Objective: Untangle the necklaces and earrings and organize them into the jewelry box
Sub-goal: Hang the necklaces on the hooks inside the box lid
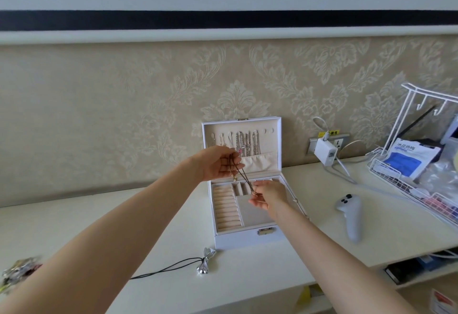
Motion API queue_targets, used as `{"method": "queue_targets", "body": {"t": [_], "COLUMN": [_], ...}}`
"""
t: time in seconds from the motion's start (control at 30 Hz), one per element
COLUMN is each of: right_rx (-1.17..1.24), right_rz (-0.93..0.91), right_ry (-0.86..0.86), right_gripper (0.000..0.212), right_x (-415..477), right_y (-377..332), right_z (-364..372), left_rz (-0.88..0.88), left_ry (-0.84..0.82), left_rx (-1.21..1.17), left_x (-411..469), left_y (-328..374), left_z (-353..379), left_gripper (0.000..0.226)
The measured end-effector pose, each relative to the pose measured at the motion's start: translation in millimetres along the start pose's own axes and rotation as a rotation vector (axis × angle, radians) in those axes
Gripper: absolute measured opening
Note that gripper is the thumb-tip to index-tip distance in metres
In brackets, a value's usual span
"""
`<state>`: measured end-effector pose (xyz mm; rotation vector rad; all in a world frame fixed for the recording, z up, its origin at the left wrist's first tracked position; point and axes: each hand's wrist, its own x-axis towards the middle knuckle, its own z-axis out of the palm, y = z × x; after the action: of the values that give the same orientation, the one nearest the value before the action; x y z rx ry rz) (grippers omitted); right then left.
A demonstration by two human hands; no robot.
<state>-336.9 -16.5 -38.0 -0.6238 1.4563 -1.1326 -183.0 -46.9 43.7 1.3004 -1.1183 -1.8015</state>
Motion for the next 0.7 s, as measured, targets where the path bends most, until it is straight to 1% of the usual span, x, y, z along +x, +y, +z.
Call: {"method": "queue_targets", "body": {"t": [0.07, 0.13, 0.2, 0.27, 0.3, 0.37, 0.43, 0.53, 0.57, 0.63, 0.7], "right_rx": [-0.128, -0.267, -0.251, -0.225, -0.248, -0.315, -0.315, -0.264, -0.249, -0.243, -0.294], "right_rz": [-0.123, -0.337, -0.54, -0.648, -0.657, -0.607, -0.523, -0.499, -0.493, -0.476, -0.47], "right_ry": [0.022, 0.06, 0.074, 0.023, -0.023, -0.093, -0.1, -0.082, -0.089, -0.132, -0.203], "right_gripper": [0.02, 0.021, 0.019, 0.016, 0.016, 0.023, 0.027, 0.027, 0.027, 0.027, 0.024], "right_x": [-0.5, -5.6, -14.1, -21.0, -22.6, -20.9, -16.0, -8.8, -7.4, -7.8, -6.8], "right_y": [1.6, -3.8, -13.0, -22.7, -26.7, -32.9, -38.0, -44.4, -46.8, -52.7, -59.9], "right_z": [1.0, 3.5, 7.4, 11.9, 14.6, 20.0, 23.9, 22.5, 20.7, 15.2, 8.2], "left_rz": [-0.006, -0.005, 0.009, 0.031, 0.044, 0.059, 0.062, 0.089, 0.104, 0.144, 0.24], "left_ry": [0.009, 0.022, 0.042, 0.064, 0.066, 0.047, 0.017, 0.01, 0.048, 0.214, 0.406], "left_rx": [0.004, -0.003, -0.016, -0.024, -0.034, -0.095, -0.164, -0.183, -0.153, -0.012, 0.254], "left_x": [1.3, 3.5, 9.0, 13.4, 15.1, 17.8, 19.4, 17.9, 17.5, 16.8, 19.6], "left_y": [-2.5, -6.8, -12.7, -17.6, -18.9, -20.3, -19.8, -16.3, -14.5, -11.7, -12.5], "left_z": [1.8, 3.4, 5.1, 8.3, 10.4, 14.3, 17.2, 22.0, 23.1, 23.1, 17.4], "left_gripper": [0.027, 0.027, 0.028, 0.028, 0.027, 0.029, 0.034, 0.032, 0.029, 0.019, 0.012]}}
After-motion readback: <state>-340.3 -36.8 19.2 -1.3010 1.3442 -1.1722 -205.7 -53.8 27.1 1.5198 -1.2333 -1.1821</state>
